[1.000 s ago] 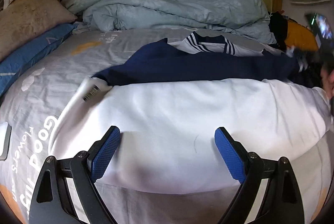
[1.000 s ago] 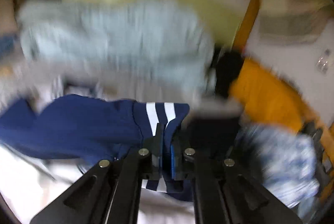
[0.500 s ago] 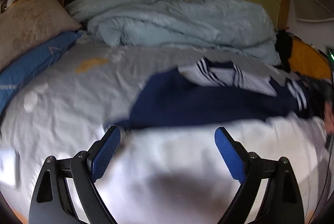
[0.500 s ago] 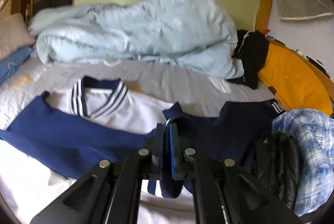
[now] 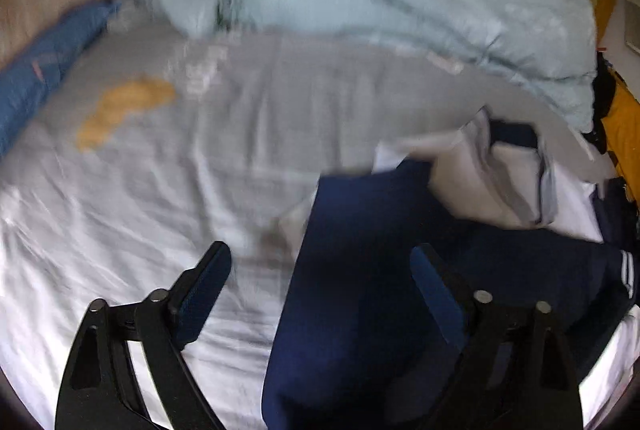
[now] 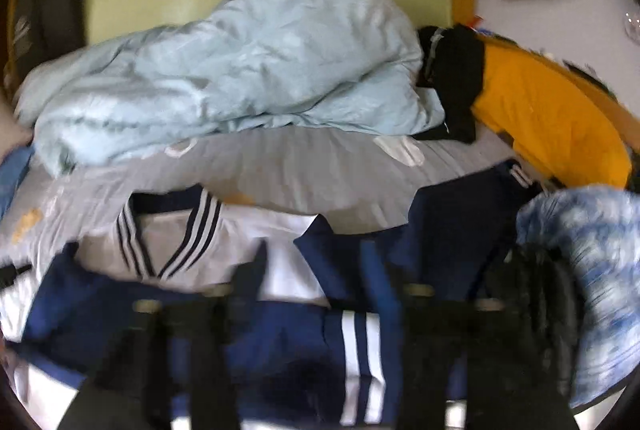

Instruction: Fold large clothes

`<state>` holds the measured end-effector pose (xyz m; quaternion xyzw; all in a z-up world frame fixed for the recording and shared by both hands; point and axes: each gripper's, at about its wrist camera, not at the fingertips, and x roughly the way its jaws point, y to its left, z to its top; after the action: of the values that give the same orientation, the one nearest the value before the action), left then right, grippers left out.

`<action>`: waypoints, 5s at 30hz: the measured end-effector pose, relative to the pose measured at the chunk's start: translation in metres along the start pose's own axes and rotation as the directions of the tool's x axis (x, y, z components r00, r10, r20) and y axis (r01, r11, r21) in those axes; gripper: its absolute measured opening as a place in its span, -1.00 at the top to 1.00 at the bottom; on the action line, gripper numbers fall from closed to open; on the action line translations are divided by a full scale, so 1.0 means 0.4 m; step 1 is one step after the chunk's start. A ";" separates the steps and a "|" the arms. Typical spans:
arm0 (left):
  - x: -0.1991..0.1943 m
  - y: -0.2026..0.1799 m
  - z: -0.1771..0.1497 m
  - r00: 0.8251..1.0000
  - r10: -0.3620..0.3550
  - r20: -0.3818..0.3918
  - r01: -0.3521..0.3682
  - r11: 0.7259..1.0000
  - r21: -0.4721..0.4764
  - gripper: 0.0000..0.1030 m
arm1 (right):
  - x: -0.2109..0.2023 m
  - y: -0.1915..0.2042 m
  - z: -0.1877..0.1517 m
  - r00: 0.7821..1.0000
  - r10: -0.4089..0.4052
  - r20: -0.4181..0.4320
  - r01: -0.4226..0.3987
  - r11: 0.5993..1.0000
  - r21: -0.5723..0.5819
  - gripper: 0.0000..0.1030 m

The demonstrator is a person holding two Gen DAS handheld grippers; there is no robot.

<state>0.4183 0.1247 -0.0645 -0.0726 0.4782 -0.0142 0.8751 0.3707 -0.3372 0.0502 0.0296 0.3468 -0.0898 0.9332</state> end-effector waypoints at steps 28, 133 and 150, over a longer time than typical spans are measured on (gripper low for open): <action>-0.065 0.054 -0.029 0.968 0.218 0.125 -0.209 0.974 -0.084 0.92 | 0.154 0.107 -0.170 0.968 0.112 -0.226 -0.151 0.975 -0.162 0.76; -0.263 -0.375 -0.127 0.866 -0.076 0.495 0.055 0.997 0.058 -0.99 | 0.189 -0.348 -0.043 0.960 0.031 -0.279 0.147 0.792 0.593 -0.14; -0.261 -0.405 -0.138 0.859 -0.059 0.509 0.021 0.997 0.080 -0.99 | 0.062 -0.207 -0.001 0.944 0.315 0.097 -0.328 0.876 0.354 0.99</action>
<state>0.3224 -0.0319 0.0160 -0.0523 0.2270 -0.0299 0.9720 0.3731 -0.4220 0.0343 0.2579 0.2974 0.0030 0.9193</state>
